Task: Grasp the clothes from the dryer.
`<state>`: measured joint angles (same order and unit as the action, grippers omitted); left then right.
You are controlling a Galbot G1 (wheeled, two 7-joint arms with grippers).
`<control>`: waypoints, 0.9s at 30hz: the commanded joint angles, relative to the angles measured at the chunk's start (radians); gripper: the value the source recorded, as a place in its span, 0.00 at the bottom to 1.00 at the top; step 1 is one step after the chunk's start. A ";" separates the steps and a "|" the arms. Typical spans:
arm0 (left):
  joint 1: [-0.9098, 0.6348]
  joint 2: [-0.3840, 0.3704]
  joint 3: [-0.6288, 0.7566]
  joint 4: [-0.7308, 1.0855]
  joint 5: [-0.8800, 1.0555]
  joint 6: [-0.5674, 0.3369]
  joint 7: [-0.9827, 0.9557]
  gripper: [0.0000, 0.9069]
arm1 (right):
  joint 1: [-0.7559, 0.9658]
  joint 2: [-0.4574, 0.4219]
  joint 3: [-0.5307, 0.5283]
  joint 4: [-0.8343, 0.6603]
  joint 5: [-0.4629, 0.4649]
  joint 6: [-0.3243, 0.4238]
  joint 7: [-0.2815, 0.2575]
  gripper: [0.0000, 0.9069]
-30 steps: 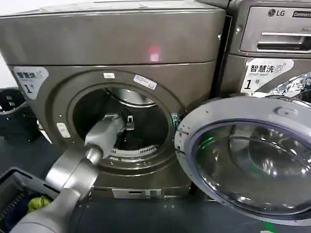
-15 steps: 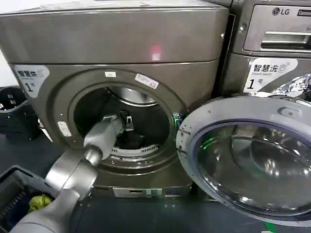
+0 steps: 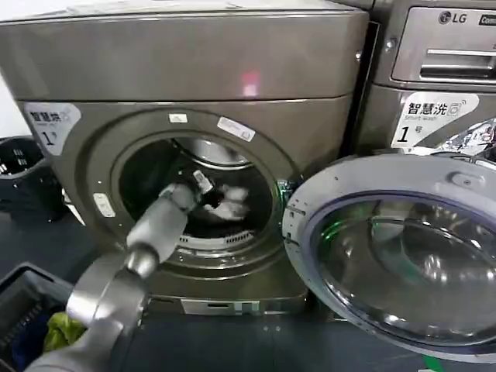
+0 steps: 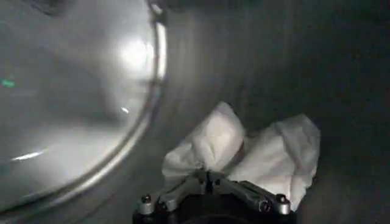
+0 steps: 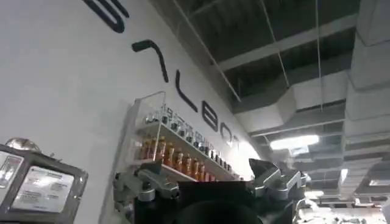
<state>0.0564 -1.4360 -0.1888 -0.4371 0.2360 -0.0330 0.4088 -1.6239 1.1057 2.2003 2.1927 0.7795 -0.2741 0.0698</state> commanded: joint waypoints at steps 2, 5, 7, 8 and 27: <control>0.273 -0.020 -0.185 -0.468 -0.358 -0.093 -0.427 0.00 | 0.015 -0.004 -0.035 0.004 -0.019 0.015 0.006 1.00; 0.345 -0.045 -0.212 -0.539 -0.334 -0.131 -0.547 0.00 | 0.023 -0.003 -0.046 0.003 -0.022 0.027 -0.001 1.00; 0.369 -0.057 -0.228 -0.560 -0.294 -0.158 -0.607 0.00 | 0.020 -0.004 -0.043 -0.003 -0.022 0.039 -0.001 1.00; 0.379 -0.063 -0.234 -0.566 -0.281 -0.169 -0.631 0.00 | 0.017 -0.005 -0.040 -0.006 -0.021 0.044 -0.001 1.00; 0.400 -0.072 -0.219 -0.556 -0.236 -0.165 -0.659 0.00 | -0.012 -0.001 0.004 -0.009 -0.017 0.068 -0.008 1.00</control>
<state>0.4416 -1.5047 -0.4018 -0.9749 -0.0009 -0.1907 -0.2176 -1.6346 1.1035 2.1985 2.1849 0.7620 -0.2149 0.0630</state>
